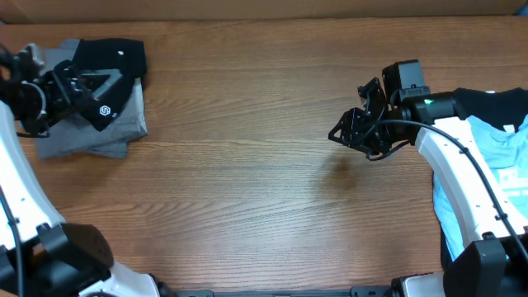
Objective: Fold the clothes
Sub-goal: 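Press and adjust the black shirt on the grey stack with the left gripper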
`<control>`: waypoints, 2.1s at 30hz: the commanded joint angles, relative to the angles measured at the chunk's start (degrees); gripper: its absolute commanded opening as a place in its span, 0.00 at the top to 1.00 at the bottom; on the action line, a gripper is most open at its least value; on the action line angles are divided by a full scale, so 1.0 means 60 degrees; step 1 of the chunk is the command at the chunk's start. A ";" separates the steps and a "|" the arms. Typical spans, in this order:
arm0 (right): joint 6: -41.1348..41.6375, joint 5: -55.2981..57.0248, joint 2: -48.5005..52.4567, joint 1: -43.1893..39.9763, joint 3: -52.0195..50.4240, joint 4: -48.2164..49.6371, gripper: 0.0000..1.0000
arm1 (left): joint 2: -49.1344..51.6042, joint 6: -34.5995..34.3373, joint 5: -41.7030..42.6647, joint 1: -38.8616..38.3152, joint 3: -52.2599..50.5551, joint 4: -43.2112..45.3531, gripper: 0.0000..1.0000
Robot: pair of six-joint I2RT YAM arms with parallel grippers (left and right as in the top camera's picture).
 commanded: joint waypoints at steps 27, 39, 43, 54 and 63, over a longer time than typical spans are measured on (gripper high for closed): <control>-0.0062 0.0066 -0.0492 -0.0204 0.0204 0.0321 0.53 | 0.2900 -0.0342 -0.3727 -0.1421 0.0171 0.3628 0.91; -0.0022 0.0062 -0.0492 -0.0204 0.0200 -0.0062 0.53 | 0.5635 -0.0922 -0.1632 -0.0514 0.0171 0.5067 0.89; -0.0025 0.0066 -0.0492 -0.0204 0.0200 -0.0051 0.53 | 0.5526 -0.0874 -0.0433 -0.0113 0.0306 0.5060 0.87; -0.0022 0.0062 -0.0492 -0.0204 0.0200 -0.0102 0.53 | 0.3439 -0.0233 -0.1774 0.0036 0.1362 0.3996 0.80; 0.0011 0.0062 -0.0492 -0.0204 0.0200 -0.0219 0.52 | 0.4561 -0.0237 -0.2568 0.0036 0.1188 0.3952 0.78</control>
